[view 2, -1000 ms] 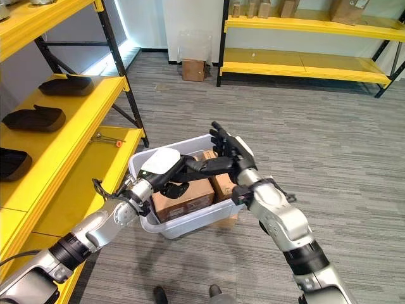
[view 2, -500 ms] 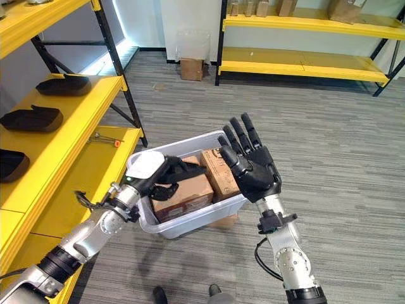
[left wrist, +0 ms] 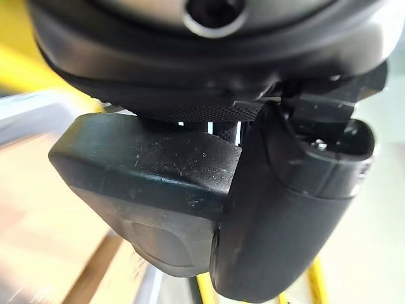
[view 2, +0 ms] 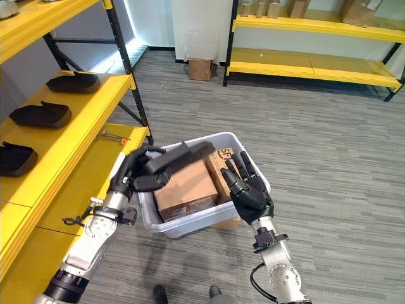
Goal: Move parts from the plastic box to the shelf.
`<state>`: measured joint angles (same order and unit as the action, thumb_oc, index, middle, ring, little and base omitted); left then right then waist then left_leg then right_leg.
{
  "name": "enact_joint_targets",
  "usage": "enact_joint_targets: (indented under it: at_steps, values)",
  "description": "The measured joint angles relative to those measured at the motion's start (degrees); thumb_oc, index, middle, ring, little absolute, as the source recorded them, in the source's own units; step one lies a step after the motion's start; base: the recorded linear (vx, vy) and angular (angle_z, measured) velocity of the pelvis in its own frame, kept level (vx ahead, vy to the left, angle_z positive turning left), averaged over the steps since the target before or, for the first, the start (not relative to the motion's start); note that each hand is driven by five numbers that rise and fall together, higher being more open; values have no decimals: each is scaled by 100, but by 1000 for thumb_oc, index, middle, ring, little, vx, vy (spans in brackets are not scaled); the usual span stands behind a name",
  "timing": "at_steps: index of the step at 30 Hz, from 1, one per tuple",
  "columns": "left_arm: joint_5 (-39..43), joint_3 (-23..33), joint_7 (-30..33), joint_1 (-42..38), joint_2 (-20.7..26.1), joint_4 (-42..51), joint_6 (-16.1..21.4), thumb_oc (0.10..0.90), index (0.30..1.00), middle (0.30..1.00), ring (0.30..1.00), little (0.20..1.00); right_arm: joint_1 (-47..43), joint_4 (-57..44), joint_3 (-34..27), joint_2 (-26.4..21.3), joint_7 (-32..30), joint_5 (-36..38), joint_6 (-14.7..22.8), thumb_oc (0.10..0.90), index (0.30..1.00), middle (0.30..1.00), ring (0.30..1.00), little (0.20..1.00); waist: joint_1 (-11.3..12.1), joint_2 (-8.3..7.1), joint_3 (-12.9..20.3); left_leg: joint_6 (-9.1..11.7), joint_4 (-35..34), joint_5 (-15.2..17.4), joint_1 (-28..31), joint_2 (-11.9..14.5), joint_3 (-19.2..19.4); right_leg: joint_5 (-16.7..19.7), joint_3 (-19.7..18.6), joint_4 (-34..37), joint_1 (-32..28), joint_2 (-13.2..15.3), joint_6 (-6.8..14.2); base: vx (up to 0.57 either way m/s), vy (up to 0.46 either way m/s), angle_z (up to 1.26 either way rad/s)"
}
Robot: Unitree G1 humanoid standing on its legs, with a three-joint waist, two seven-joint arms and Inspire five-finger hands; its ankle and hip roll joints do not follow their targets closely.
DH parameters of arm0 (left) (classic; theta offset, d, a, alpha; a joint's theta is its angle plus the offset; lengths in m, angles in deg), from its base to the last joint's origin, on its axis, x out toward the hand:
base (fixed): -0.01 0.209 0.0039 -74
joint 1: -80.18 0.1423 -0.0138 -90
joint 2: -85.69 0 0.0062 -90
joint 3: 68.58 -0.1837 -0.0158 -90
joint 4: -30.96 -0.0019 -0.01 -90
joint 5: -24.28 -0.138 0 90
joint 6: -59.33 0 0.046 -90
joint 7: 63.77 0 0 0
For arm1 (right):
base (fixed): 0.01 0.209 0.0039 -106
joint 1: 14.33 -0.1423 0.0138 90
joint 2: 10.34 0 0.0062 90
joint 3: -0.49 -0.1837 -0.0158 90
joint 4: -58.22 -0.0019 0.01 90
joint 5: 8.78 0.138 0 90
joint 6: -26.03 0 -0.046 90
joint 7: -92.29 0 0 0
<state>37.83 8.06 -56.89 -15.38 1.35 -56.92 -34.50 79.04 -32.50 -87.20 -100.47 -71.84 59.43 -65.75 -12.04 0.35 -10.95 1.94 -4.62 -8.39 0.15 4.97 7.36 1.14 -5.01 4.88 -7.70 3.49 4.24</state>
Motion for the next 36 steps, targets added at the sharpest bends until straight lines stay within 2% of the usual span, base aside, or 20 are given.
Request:
enact_joint_targets:
  at_steps: [7, 11, 14, 18, 23, 30, 36]
  values:
    - [-42, 12, -95, 172, 113, 1, -77, 400, 300, 300, 300, 300, 94, 170, 168, -4, 22, -62, -60, 900, 1000, 1000, 1000, 1000, 264, 74, 36, 2, -1, -25, -15, -17, -152, -41, 143, 0, -61, -4, -14, -27, -27, 11]
    - [-45, 28, -84, 173, 212, 14, -44, 400, 300, 300, 300, 300, 117, 170, 168, -5, 50, -67, -45, 900, 1000, 1000, 1000, 1000, 308, 151, 82, 18, 0, -35, -26, -25, -239, -61, 245, -1, -96, -8, -29, -14, -28, 11]
    - [-149, 39, 117, 175, 212, 149, 331, 400, 300, 300, 300, 300, 118, 284, 200, -5, 76, -257, -3, 900, 1000, 1000, 1000, 1000, 424, 162, 90, 31, 3, -80, -43, -23, -334, -78, 326, -2, -121, -29, -42, -38, -41, 14]
    - [-272, 304, 341, 166, 211, 369, 663, 400, 300, 300, 300, 300, 112, 559, 446, -5, 87, -277, 30, 900, 1000, 1000, 1000, 1000, 448, 162, 90, 48, 3, -99, -49, -26, -470, -113, 453, -2, -179, -50, -63, -11, -13, 16]
    - [-274, 671, 704, 160, 208, 468, 867, 400, 300, 300, 300, 300, 115, 589, 597, -4, 87, -302, 27, 900, 1000, 1000, 1000, 1000, 531, 163, 89, 57, 2, -100, -51, -18, -533, -158, 525, -45, -188, -71, -91, -7, 1, 9]
    - [-257, 682, 926, 188, 205, 389, 885, 400, 300, 300, 300, 300, 110, 616, 629, -2, 85, -507, 23, 900, 1000, 1000, 1000, 1000, 796, 180, 89, 64, 5, -122, -72, -58, -796, -460, 765, -498, -88, -79, -102, -29, 19, 19]
    - [-262, 684, 1119, 292, 188, -11, 884, 400, 300, 300, 300, 300, 86, 810, 618, -29, 86, -521, 21, 900, 1000, 1000, 1000, 1000, 904, 195, 80, 79, 6, -178, -116, -107, -1104, -821, 1008, -1023, 65, -62, -139, -40, 0, 27]
